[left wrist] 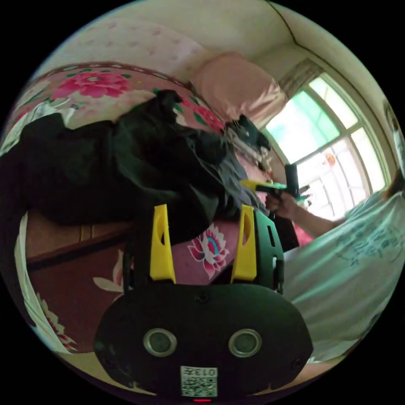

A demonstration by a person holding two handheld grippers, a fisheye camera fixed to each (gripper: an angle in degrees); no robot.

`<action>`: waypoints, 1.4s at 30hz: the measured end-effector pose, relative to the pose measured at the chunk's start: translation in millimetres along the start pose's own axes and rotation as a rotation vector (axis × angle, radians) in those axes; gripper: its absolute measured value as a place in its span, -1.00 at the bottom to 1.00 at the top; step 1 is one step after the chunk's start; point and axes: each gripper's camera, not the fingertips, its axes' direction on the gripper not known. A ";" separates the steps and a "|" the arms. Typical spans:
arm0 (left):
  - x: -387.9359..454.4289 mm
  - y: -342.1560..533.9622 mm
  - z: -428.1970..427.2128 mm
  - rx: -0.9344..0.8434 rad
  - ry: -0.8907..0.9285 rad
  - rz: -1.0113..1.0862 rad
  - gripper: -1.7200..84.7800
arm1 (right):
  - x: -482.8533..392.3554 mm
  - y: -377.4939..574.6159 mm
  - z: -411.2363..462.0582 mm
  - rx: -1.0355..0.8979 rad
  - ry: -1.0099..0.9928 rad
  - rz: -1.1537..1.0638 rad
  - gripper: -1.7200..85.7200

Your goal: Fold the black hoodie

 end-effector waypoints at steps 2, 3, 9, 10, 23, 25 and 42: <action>28.3 -7.0 51.0 -0.125 -0.041 0.061 -0.44 | 12.7 -26.5 20.9 -0.013 0.006 0.020 -0.66; 32.2 -8.9 63.7 -0.157 -0.066 0.065 -0.44 | 17.1 -34.3 29.2 -0.029 -0.007 0.029 -0.66; 35.4 -26.0 122.3 -0.386 -0.053 0.049 -0.93 | 23.5 -88.5 141.9 -0.488 0.027 -0.042 -0.89; 47.1 -27.5 104.7 -0.361 -0.004 0.119 -0.93 | 15.9 -93.5 135.2 -0.475 -0.036 -0.071 -0.90; 18.1 106.2 94.7 -0.415 0.074 -0.084 -0.80 | 24.9 11.1 152.1 -0.646 -0.312 -0.002 -0.90; 31.9 101.7 84.7 -0.388 0.102 -0.053 -0.75 | 31.7 9.9 124.8 -0.572 -0.294 0.012 -0.85; 66.5 78.7 170.6 -0.340 -0.208 -0.154 -0.69 | 133.6 -233.1 99.5 -0.238 0.249 0.193 -0.75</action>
